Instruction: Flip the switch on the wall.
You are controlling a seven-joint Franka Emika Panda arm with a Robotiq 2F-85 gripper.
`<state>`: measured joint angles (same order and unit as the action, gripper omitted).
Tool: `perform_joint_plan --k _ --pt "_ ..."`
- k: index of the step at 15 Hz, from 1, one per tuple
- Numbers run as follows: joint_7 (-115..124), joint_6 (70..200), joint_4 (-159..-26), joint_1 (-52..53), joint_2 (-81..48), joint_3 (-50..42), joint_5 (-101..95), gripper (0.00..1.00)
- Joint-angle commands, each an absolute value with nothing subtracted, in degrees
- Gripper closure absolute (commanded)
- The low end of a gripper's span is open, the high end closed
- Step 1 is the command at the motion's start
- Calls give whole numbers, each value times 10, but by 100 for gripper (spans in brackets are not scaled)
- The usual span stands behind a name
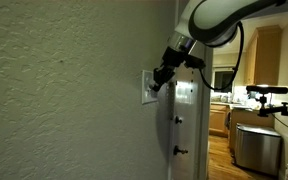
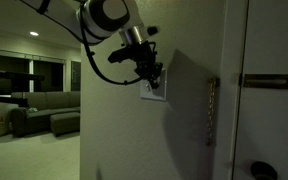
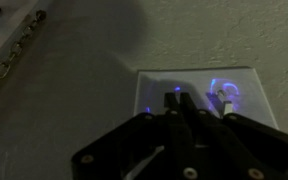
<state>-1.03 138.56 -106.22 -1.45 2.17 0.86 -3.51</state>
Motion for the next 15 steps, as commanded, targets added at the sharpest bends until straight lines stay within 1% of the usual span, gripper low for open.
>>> perform_joint_plan --k 1,5,15 --pt "-17 1398 -1057 -9 15 4 -15 91" --pt "-29 1377 -1077 -8 41 4 -9 93" --pt "-41 1356 -1094 -11 79 1 -18 93"
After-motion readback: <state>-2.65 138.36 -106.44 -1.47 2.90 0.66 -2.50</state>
